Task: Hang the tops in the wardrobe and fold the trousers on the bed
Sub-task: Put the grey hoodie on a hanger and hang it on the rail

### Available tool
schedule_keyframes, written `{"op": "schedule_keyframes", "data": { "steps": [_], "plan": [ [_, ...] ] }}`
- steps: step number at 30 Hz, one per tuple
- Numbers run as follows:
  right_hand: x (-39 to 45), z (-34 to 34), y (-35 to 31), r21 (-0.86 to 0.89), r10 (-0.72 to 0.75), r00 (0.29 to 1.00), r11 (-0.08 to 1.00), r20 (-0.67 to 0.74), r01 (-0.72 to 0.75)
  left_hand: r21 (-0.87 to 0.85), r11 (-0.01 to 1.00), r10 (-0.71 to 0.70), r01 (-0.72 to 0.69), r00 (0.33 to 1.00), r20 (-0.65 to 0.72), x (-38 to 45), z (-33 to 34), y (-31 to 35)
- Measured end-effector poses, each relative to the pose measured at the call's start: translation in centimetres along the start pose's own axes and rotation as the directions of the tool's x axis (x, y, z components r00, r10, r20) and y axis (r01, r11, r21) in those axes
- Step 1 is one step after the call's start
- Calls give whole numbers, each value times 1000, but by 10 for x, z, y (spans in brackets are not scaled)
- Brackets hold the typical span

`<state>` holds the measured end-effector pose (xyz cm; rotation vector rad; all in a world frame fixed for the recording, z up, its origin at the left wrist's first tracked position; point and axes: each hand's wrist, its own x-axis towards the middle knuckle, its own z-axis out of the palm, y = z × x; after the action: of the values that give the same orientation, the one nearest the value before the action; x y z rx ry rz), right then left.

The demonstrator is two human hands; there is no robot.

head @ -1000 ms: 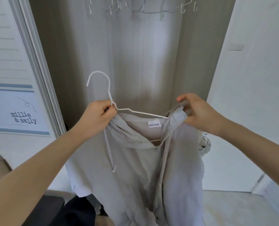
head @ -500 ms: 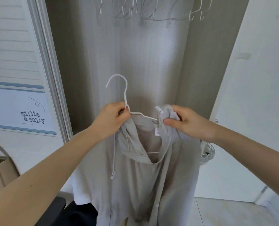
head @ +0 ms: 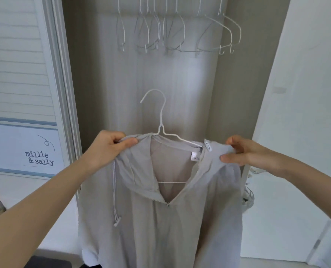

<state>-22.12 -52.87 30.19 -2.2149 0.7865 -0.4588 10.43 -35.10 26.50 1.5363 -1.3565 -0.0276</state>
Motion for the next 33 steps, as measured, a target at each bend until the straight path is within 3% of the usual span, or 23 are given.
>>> {"op": "schedule_keyframes", "data": {
  "steps": [3,7,9,12,15,17,20,23,30,33],
  "plan": [
    [-5,1,-7,-34,31,994,999,104,-27,-86,995,-42,43,999,13,8,-1,1],
    [2,17,-12,-185,-153,988,971,-8,149,-136,988,-79,78,997,-4,24,-1,-2],
    [-1,17,-15,-36,-156,986,988,-62,154,-108,990,-95,95,995,11,32,-6,-7],
    [-5,12,-28,351,-52,997,934,-54,67,42,995,-94,91,993,71,51,-12,-11],
    [2,13,-43,489,73,989,873,-132,1,232,970,-90,71,993,71,71,-8,-8],
    [8,14,-57,530,139,973,848,-184,-21,252,967,-41,34,999,23,83,-2,0],
    [18,14,-78,599,233,939,800,-254,-37,129,989,70,-69,998,-3,91,19,24],
    [33,10,-100,672,310,880,740,-359,14,-34,988,155,-153,984,91,89,45,53],
    [61,-15,-132,692,358,747,698,-560,184,-364,924,241,-113,914,327,64,103,106],
    [67,-32,-139,669,357,711,713,-606,212,-406,900,296,-160,908,297,61,129,121]
  ]
}}
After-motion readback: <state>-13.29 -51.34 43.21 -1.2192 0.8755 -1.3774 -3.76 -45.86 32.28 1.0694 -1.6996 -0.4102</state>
